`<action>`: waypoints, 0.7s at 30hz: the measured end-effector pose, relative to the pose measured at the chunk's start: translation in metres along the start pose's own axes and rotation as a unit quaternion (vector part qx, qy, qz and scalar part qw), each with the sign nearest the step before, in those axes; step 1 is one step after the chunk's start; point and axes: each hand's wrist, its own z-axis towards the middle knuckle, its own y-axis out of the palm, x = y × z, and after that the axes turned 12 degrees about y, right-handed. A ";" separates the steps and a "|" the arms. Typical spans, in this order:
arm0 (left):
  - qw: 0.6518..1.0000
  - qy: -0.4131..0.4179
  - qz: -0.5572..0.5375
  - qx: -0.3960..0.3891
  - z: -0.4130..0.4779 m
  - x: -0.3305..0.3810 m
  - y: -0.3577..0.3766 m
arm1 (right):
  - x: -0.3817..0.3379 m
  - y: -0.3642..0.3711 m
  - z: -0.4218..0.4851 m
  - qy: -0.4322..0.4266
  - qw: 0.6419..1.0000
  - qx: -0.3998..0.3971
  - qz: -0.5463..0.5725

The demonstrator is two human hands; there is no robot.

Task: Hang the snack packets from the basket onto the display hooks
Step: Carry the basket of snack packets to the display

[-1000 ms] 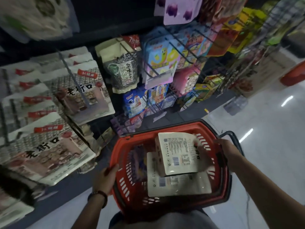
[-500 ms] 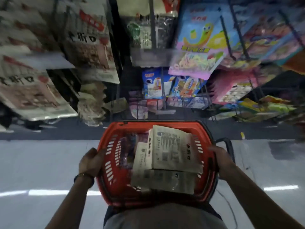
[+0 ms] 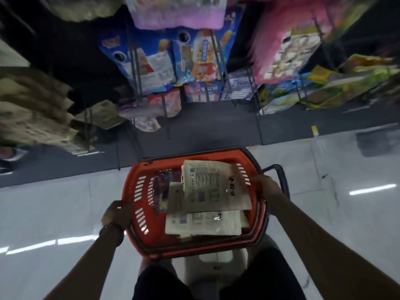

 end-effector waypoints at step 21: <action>1.000 0.004 -0.004 0.013 0.157 -0.054 0.184 | 0.040 0.047 0.179 -0.043 0.973 0.104 -0.202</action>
